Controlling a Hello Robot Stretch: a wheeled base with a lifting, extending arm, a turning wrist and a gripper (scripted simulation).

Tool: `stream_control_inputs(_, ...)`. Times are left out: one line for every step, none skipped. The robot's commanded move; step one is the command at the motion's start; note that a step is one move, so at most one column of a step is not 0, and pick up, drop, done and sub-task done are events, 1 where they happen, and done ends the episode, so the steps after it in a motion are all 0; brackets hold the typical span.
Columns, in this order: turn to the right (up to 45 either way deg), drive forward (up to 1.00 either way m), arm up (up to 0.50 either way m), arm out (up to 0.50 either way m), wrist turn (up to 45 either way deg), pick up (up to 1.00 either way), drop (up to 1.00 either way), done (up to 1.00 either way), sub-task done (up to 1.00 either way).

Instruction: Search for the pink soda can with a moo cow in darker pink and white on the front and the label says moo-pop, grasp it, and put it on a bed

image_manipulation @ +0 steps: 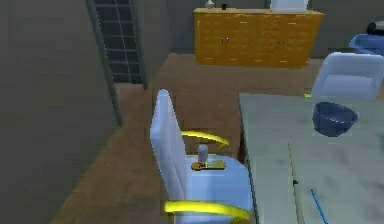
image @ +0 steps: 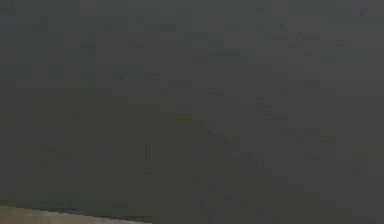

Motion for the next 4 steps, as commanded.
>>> stream_control_inputs(42.0,0.0,0.0,0.0,0.0,0.0,0.0,0.0,0.0)
stream_control_inputs(0.0,0.1,0.0,0.0,0.0,0.0,0.0,0.0,0.0)
stream_control_inputs(-27.0,0.0,0.0,0.0,0.0,0.0,0.0,0.0,0.0)
stream_control_inputs(-3.0,0.0,0.0,0.0,0.0,0.0,0.0,0.0,0.0)
